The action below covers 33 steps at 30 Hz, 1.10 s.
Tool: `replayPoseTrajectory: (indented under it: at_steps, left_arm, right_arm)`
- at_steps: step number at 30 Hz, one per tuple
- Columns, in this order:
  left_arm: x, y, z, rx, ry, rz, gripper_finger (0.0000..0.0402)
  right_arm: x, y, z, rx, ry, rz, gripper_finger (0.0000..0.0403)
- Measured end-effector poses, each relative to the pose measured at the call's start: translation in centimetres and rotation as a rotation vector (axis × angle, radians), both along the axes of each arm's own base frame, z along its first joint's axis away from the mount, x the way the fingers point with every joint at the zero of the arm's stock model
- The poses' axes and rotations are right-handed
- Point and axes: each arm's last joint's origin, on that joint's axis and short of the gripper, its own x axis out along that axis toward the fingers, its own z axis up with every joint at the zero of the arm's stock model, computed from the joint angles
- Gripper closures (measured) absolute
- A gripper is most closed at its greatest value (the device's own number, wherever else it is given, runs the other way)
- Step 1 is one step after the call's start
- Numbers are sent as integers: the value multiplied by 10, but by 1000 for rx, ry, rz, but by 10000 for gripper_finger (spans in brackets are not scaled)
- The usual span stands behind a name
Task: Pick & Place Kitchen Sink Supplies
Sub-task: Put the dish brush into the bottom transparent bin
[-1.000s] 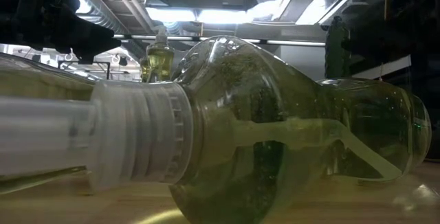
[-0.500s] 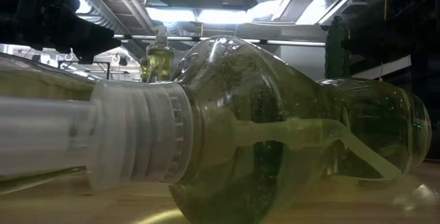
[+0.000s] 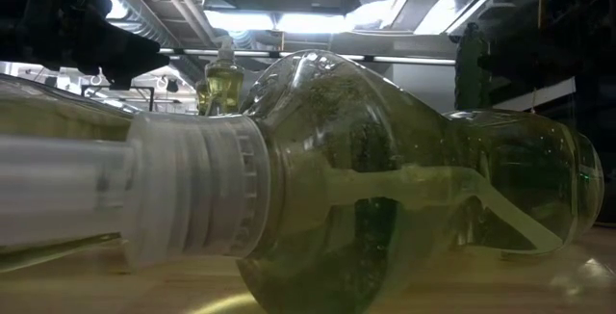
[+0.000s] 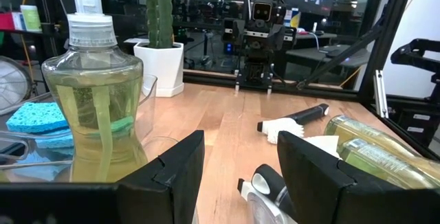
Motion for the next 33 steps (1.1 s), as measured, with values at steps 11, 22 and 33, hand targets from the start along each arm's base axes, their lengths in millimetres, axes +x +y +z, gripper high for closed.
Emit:
replayPoseTrajectory:
  at_steps: [11, 22, 33]
  left_arm:
    - [0, 0, 7, 21, -74, 9, 222]
    - [-2, 1, 18, -1, -188, 47, 221]
    - [5, -3, 24, -30, -60, -47, 222]
  right_arm:
    - [0, 0, 0, 1, 0, 0, 118]
    - [0, 0, 0, 2, 0, 0, 118]
    - [0, 0, 0, 0, 0, 0, 118]
